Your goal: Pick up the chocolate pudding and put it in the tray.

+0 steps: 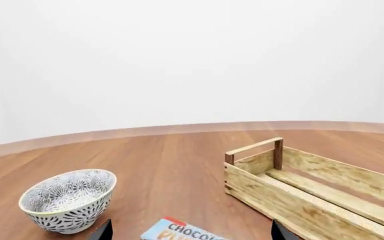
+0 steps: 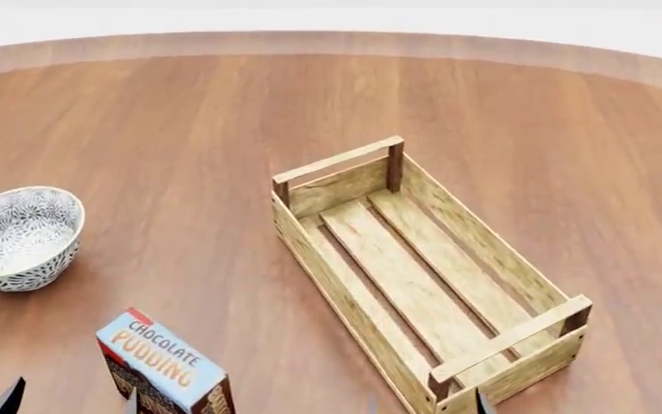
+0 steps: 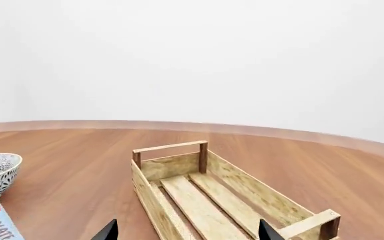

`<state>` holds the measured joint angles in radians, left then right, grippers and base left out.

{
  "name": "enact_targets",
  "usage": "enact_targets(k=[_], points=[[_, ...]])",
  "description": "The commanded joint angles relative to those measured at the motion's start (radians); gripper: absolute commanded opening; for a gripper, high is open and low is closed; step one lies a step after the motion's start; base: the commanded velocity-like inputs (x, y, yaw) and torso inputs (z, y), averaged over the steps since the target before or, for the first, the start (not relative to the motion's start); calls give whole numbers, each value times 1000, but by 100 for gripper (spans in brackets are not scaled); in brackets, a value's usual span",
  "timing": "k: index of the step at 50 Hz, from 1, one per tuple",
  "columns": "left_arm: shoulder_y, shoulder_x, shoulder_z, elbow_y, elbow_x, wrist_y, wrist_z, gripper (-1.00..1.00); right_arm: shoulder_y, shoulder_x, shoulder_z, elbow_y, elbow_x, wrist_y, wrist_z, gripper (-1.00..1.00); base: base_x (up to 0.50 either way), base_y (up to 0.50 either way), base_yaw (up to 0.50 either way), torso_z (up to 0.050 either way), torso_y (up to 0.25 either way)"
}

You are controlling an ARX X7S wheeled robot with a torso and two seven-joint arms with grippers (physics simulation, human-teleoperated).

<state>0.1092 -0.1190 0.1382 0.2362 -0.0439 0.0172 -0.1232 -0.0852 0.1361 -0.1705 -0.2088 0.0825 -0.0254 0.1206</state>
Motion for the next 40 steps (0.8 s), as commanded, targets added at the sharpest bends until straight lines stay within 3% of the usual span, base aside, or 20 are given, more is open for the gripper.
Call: enact_targets(k=[1,20,30,40], points=[[3,-14,13,12,-3,-2,-16,100,2,10,-18,3,-2,-5,10,100,430,4,0,0,0],[19,-35,24,52,-25,-7,-30,100,-1,27,-52,-1,-30,-2,32,100,420,48,0,0,0],[23,-43,32,63,-51,-4,-25,100,-37,78,-73,-88,73,34,-57,100,0,0,0,0,2],[22,-50,35,66,-53,-3,-38,100,-114,179,-124,-134,15,-29,-123,100,0,0,0,0,0]])
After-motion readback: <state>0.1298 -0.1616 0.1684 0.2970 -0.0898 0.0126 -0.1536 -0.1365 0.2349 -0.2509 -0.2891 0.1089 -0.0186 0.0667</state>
